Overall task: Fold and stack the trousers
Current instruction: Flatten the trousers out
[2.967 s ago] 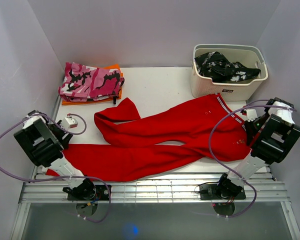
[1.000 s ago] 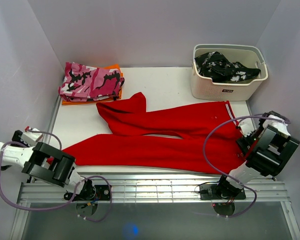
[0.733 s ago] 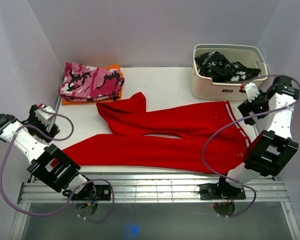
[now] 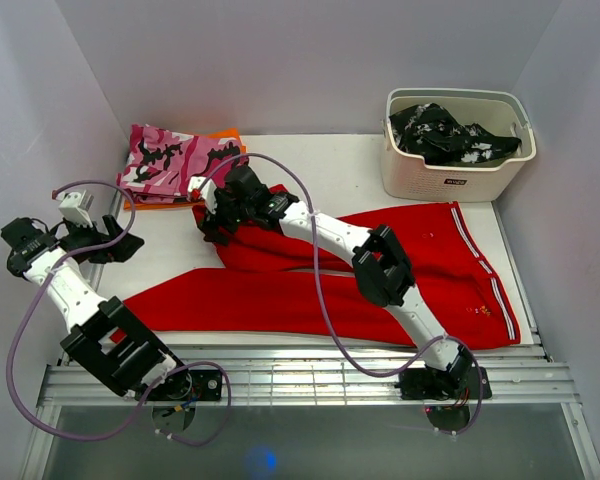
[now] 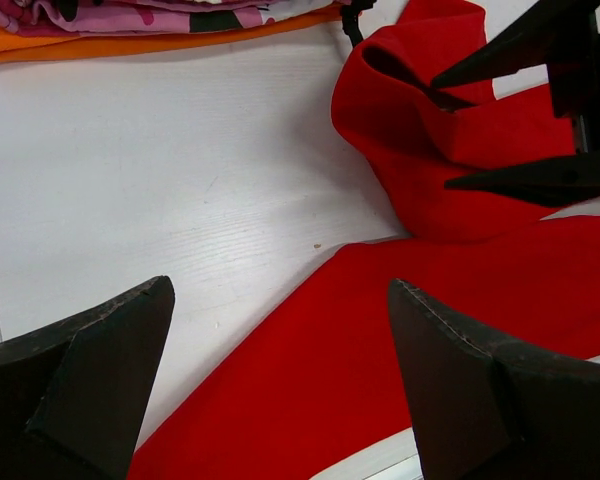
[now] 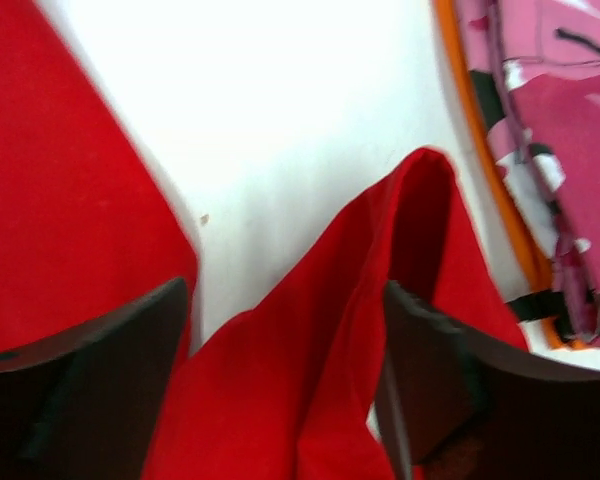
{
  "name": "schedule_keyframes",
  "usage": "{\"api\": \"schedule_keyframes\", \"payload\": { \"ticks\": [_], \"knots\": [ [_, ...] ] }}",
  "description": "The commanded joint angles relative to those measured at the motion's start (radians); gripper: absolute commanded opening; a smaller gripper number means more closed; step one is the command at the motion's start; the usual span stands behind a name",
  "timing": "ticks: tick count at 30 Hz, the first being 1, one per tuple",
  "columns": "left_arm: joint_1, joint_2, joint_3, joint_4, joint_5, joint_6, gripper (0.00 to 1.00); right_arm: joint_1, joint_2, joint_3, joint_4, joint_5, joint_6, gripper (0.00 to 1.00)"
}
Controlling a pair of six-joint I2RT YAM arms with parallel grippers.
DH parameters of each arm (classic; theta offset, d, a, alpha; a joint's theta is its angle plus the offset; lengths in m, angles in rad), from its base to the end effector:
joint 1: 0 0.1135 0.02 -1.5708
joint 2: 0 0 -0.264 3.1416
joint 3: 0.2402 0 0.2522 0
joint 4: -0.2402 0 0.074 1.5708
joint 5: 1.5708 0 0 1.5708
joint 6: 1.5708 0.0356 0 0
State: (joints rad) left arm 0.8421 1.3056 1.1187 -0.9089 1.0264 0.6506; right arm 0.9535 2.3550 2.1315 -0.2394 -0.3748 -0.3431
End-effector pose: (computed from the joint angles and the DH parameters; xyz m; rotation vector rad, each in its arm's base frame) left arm 0.1858 0.1624 0.2995 0.0832 2.0883 -0.5165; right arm 0.3103 0.4597 0.2568 -1.4437 1.5036 0.7592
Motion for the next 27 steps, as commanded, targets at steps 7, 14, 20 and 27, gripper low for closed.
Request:
{"api": "schedule_keyframes", "payload": {
  "ticks": [7, 14, 20, 27],
  "knots": [
    [-0.003, -0.043, 0.035, 0.038, 0.000, -0.019, 0.98, -0.004, 0.061, 0.070, 0.034, 0.134, -0.140, 0.08],
    [-0.003, 0.000, 0.104, 0.047, 0.056, 0.007, 0.98, -0.016, -0.316, -0.198, -0.188, -0.022, -0.371, 0.08],
    [-0.005, 0.006, 0.173, 0.070, 0.138, 0.073, 0.98, -0.013, -0.617, -0.416, -0.538, -0.130, -0.686, 0.08],
    [-0.061, -0.003, 0.253, -0.186, 0.179, 0.509, 0.91, 0.019, -1.051, -1.162, -0.550, 0.078, -1.009, 0.08]
  ]
}}
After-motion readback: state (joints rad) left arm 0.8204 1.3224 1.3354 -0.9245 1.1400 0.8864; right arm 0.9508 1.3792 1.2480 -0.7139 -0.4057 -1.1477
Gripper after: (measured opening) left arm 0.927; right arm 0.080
